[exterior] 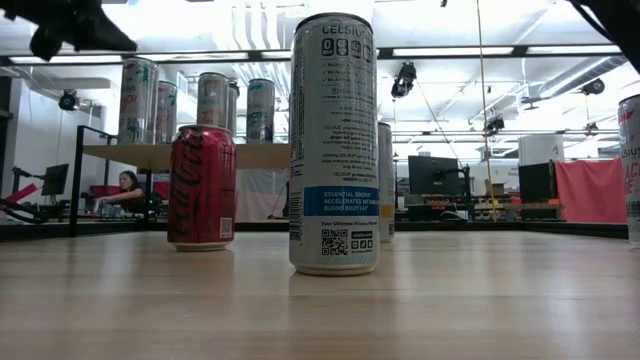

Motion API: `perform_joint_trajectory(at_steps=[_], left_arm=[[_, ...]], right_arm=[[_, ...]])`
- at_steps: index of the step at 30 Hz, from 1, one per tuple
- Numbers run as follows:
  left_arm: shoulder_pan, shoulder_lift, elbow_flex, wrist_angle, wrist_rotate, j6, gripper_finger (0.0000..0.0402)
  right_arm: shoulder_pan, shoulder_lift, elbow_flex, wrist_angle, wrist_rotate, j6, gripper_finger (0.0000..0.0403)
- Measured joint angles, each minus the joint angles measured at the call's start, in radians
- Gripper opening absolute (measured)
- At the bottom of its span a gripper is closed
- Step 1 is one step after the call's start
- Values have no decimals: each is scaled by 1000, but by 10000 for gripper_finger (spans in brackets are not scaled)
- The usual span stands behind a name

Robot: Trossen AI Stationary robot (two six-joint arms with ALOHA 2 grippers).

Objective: Place canned beverage on shelf
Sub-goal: Put the top white pink soda can on the shelf aligned with the other white pink soda can

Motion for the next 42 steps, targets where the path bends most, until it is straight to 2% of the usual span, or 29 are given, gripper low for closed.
perform_joint_trajectory(at_steps=[4, 7, 11, 15, 17, 20, 22, 27, 38, 42], left_arm=[[-8, 13, 53, -1, -25, 97, 0], [-8, 12, 85, 1, -77, 151, 0], [-8, 8, 117, -2, -61, 190, 0], [-8, 4, 145, -4, -41, 210, 0], [-8, 0, 148, -46, 19, 221, 0], [-8, -1, 129, -108, 172, 197, 0], [-8, 4, 103, -117, 192, 163, 0], [-6, 14, 24, -119, -3, 24, 0], [-2, 21, -48, -114, -119, -90, 0], [-1, 21, -85, -104, -195, -110, 0]], right_arm=[[-18, 48, 0, 141, -2, -24, 131], [-40, 86, 0, 228, -59, -22, 76], [-64, 139, 1, 323, -103, -28, 18], [-82, 175, 2, 386, -103, -31, 13], [-89, 183, 2, 389, -103, -31, 13], [-92, 186, 2, 369, -86, -32, 13], [-91, 183, 2, 344, -63, -51, 13], [-88, 158, 3, 303, -34, -75, 13], [-95, 153, 5, 243, -16, -90, 13], [-98, 153, 5, 232, -16, -103, 13]])
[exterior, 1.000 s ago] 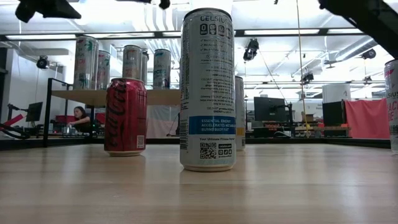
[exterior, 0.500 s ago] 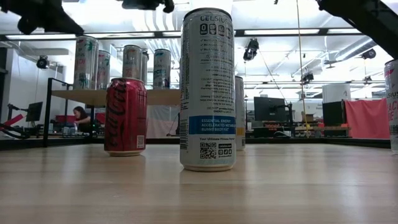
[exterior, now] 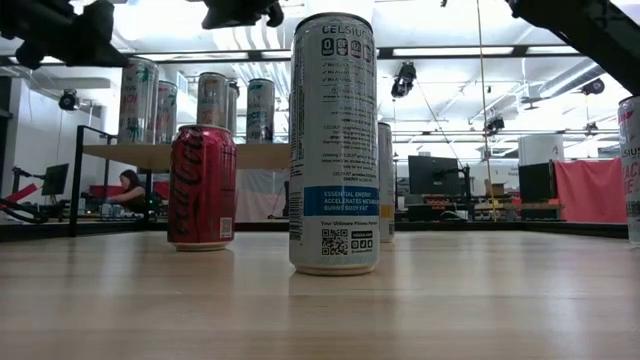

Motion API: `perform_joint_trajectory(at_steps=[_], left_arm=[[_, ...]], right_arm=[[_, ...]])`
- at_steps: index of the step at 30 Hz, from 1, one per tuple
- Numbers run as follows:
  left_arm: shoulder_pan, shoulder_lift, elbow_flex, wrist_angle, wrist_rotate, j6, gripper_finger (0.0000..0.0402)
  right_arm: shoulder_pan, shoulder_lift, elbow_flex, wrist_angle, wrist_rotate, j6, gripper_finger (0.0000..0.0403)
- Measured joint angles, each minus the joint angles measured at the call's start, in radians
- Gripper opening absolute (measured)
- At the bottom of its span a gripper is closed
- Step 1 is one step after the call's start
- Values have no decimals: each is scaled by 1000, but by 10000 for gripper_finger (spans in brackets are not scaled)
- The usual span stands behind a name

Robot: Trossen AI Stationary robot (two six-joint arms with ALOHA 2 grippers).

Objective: Place canned beverage on shelf
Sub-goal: Put the top white pink soda can on the shelf aligned with the other white pink soda can

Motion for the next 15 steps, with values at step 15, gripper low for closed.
perform_joint_trajectory(at_steps=[15], left_arm=[[36, 26, -23, 37, -56, -34, 0]], right_arm=[[-22, 0, 0, -16, 1, -7, 13]])
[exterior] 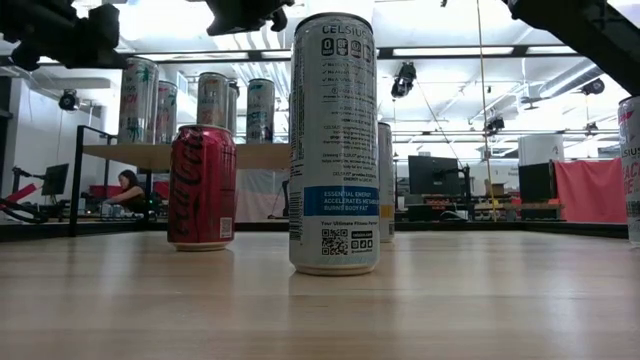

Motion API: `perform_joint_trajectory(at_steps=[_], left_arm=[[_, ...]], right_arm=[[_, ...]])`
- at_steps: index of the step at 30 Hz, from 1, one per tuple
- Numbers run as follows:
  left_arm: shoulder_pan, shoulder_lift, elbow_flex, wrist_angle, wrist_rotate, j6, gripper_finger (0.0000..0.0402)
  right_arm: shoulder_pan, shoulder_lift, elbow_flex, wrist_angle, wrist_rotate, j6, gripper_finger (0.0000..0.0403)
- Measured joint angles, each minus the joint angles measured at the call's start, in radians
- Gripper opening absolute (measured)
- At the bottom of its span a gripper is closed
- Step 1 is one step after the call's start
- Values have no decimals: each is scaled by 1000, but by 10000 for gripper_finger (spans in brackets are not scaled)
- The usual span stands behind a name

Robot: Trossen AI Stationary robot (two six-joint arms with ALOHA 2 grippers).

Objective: Place canned beverage on shelf
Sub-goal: Put the top white pink soda can on the shelf aligned with the other white pink soda can

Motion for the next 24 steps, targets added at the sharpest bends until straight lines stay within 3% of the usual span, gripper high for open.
perform_joint_trajectory(at_steps=[8, 24], left_arm=[[83, 25, 0, 1, 0, -4, 0], [139, 90, 0, 46, 0, -10, 0]], right_arm=[[0, 0, 0, -2, 0, 0, 13], [0, 0, 0, -2, 0, -4, 13]])
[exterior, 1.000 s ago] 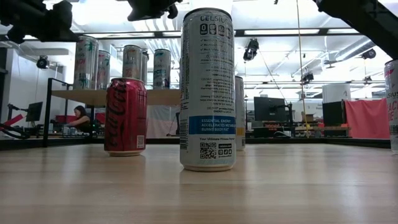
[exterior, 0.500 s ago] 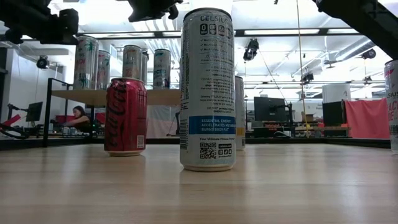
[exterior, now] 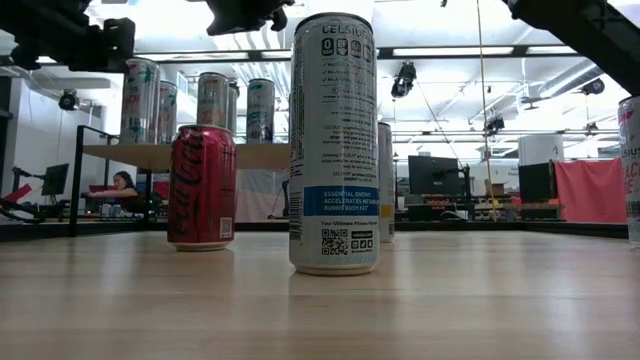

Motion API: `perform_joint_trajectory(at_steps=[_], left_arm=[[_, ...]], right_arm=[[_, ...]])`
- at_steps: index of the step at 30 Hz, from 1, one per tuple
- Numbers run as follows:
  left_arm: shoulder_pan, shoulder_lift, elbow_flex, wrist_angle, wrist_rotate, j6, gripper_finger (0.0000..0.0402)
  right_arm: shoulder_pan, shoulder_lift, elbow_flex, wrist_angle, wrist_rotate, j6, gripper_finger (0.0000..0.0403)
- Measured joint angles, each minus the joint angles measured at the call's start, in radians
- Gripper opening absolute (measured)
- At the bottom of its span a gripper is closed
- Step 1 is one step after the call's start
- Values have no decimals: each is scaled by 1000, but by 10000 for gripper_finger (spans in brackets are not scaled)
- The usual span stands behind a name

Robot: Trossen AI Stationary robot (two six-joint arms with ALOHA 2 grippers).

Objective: Place canned beverage on shelf
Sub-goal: Put the top white pink soda can on the shelf aligned with the other white pink soda can

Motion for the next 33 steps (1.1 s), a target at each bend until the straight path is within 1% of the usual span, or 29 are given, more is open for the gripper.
perform_joint_trajectory(at_steps=[2, 4, 6, 9, 11, 14, 16, 19, 21, 22, 24, 27, 28, 29, 30, 31, 32, 33], left_arm=[[2, -4, 10, 5, 12, 14, 0], [-1, -9, 54, 10, 62, 15, 0], [-1, -11, 113, 11, 157, 39, 0], [0, 1, 203, 12, 363, 86, 0], [0, 22, 256, 10, 477, 94, 0], [-1, 82, 335, -20, 597, 67, 0], [0, 140, 397, -71, 640, 36, 0], [3, 251, 510, -212, 695, -39, 0], [4, 340, 600, -328, 766, -72, 0], [4, 386, 652, -400, 817, -74, 0], [3, 478, 762, -567, 880, -101, 0], [10, 599, 910, -862, 904, -157, 0], [21, 628, 939, -881, 906, -142, 0], [35, 639, 952, -855, 931, -60, 0], [49, 634, 951, -817, 998, 47, 0], [62, 641, 952, -784, 1059, 122, 0], [80, 652, 961, -769, 1082, 163, 0], [103, 661, 967, -791, 1084, 176, 0]], right_arm=[[0, 0, 0, -5, 0, -2, 13], [0, -5, 0, -30, 0, -4, 13], [0, -19, 0, -86, -1, -4, 13], [1, -64, 0, -181, -4, 2, 13], [1, -108, 0, -263, -11, 20, 13], [0, -171, 1, -409, -52, 47, 13], [0, -208, 1, -506, -88, 67, 13], [0, -261, 1, -629, -141, 84, 13], [0, -295, 1, -692, -171, 104, 13], [0, -312, 1, -719, -183, 109, 13], [0, -335, 1, -774, -194, 117, 13], [0, -352, 1, -824, -196, 124, 13], [0, -356, 1, -834, -197, 123, 13], [0, -359, 1, -843, -197, 118, 13], [0, -361, 1, -850, -197, 117, 13], [0, -362, 1, -855, -197, 114, 13], [0, -362, 1, -860, -197, 112, 13], [0, -362, 1, -865, -196, 111, 13]])
